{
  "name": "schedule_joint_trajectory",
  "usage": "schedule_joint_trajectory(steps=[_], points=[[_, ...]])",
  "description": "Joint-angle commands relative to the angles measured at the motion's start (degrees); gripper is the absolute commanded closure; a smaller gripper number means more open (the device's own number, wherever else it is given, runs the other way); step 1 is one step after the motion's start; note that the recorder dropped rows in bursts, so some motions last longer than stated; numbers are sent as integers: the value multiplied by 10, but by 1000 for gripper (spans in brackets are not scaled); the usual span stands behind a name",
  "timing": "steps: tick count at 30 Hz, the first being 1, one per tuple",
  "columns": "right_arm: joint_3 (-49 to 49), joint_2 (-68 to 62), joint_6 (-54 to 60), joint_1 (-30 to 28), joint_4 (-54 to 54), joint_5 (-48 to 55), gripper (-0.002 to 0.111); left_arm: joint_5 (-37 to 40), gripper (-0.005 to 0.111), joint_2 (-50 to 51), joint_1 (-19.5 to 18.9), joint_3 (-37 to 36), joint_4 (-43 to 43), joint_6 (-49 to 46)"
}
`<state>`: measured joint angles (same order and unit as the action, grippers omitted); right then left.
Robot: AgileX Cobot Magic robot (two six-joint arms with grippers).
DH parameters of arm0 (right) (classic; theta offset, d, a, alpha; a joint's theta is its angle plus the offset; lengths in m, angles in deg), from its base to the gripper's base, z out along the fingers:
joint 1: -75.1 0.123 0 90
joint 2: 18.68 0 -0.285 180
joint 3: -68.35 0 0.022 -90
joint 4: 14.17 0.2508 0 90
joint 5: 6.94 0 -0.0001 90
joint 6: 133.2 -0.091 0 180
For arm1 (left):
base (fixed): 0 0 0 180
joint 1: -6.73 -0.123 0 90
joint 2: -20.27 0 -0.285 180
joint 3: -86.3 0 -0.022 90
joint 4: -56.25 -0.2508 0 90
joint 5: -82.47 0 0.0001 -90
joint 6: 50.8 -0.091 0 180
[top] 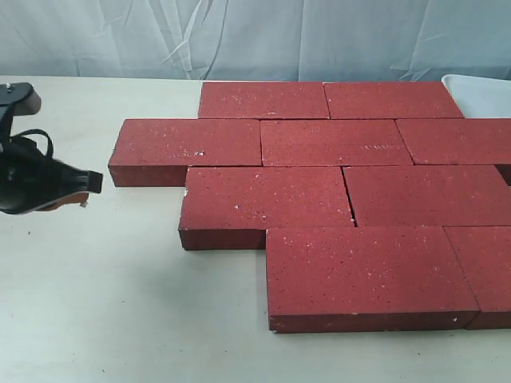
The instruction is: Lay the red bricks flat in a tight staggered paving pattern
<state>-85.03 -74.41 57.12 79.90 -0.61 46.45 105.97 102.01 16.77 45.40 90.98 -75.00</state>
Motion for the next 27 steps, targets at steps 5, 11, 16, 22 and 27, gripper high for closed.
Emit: schedule_joint_trajectory(steps=[5, 11, 16, 22, 27], points=[[13, 45, -1, -1, -5, -9, 109, 59, 107, -128, -2, 24, -227, 225], [13, 43, -1, -1, 0, -12, 109, 164, 107, -153, -2, 87, -357, 312], [13, 43, -1, -1, 0, -9, 109, 181, 107, -230, -2, 87, -356, 312], [13, 43, -1, -1, 0, -11, 109, 193, 107, -382, -2, 49, -347, 312], [52, 79, -1, -1, 1, -22, 109, 221, 107, -477, -2, 46, -347, 312]])
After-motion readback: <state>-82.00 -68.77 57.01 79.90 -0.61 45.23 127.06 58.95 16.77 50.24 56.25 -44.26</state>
